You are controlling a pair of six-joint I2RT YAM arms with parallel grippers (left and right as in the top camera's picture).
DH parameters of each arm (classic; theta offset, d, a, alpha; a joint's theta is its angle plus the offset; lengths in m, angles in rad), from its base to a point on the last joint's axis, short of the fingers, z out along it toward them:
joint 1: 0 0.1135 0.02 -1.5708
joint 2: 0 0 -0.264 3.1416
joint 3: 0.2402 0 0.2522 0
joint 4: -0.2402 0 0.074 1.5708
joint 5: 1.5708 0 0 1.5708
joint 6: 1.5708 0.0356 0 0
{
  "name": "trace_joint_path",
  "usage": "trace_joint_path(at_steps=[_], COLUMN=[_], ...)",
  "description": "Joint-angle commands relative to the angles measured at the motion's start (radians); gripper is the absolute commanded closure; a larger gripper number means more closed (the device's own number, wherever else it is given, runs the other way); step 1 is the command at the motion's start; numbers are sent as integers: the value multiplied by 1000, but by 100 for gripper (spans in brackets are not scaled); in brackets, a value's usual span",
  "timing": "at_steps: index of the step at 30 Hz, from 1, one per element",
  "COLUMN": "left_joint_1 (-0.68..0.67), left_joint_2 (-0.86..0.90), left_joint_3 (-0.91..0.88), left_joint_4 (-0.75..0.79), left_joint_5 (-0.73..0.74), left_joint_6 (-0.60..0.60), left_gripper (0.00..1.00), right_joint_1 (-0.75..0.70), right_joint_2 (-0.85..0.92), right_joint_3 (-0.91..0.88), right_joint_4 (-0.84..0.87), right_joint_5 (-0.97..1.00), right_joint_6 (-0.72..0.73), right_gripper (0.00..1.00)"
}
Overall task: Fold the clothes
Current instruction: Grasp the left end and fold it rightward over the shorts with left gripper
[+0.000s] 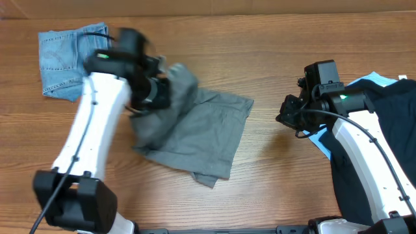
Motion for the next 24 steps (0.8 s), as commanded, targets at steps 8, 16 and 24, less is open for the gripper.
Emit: trace_joint_path(at_steps=[8,16,24], left_joint_1=[-403,-484,-307], left_joint_2=[14,13,13], left_joint_3=[-261,-230,93], left_joint_4=[330,323,36], left_joint_5=[-68,-143,-304], left_joint_6=[-397,-409,-259], left_gripper=[77,46,33], right_joint_1=[-6,-6,53], right_joint_2=[-2,2,2], right_joint_3=[13,13,6], right_joint_4=[5,-8,0], right_joint_5=[10,10,-172], right_joint_6=[-2,-2,-173], right_gripper=[96,88,79])
